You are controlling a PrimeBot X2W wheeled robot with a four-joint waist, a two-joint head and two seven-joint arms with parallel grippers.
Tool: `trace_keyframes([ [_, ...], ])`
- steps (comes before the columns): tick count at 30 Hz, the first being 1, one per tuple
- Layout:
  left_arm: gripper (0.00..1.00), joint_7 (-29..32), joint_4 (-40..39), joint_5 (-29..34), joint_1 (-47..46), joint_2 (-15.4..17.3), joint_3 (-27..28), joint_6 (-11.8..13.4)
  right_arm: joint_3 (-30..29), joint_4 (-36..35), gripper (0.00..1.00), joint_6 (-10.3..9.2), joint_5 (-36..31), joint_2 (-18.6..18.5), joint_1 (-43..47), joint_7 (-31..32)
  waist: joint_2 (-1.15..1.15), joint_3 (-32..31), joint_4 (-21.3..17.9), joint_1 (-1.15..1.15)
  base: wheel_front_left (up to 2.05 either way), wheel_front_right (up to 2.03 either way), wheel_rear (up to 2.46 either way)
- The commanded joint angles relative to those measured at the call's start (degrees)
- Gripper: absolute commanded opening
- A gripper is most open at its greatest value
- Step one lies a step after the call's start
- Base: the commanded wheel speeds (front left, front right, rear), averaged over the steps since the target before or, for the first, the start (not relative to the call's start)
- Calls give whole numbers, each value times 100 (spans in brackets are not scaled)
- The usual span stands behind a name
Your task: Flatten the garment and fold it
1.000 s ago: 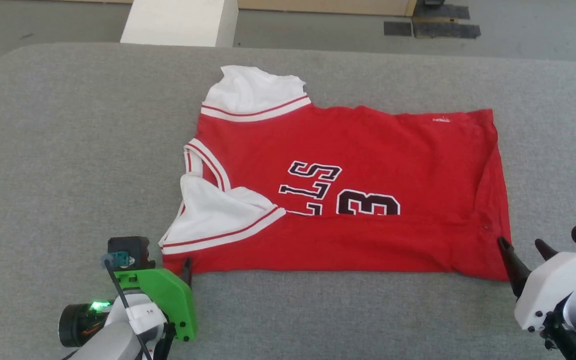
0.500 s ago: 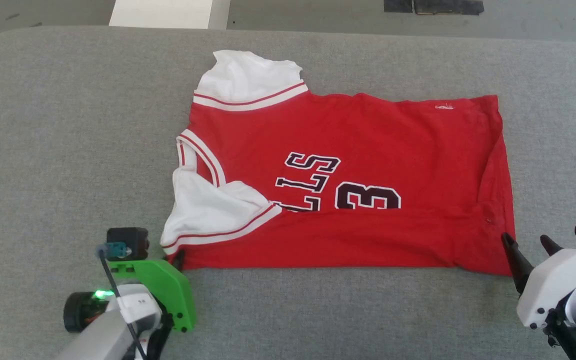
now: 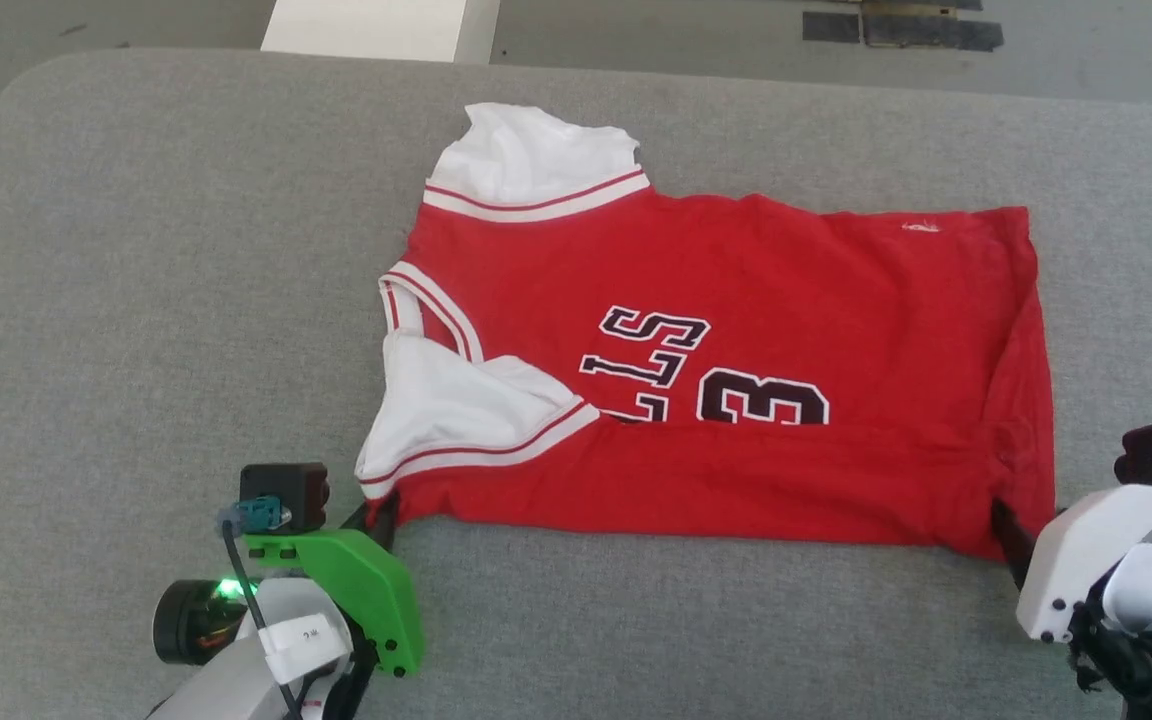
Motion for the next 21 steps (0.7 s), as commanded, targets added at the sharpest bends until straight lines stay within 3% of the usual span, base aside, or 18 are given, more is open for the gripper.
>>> trace_keyframes([
  [1,0,-4,-35,73,27,44,2,42,3,180,100,-8,17,6,-85,83,0,57,31,0,0,0,0],
  [4,0,-2,-56,78,34,55,-10,44,53,428,100,-8,-15,6,-92,186,0,78,41,0,0,0,0],
  [5,0,6,-51,70,38,56,-19,30,69,504,82,-8,26,6,-95,203,0,78,42,0,0,0,0],
  [6,0,19,-36,66,43,63,-30,20,97,550,0,-8,41,6,-93,210,0,71,39,0,0,0,0],
  [13,0,57,60,39,155,182,-47,16,114,437,0,-8,32,6,-31,140,0,-225,-41,0,0,0,0],
  [21,0,193,-160,-14,521,564,-51,86,94,-408,0,-8,278,-26,368,563,0,-766,-137,0,0,0,0],
])
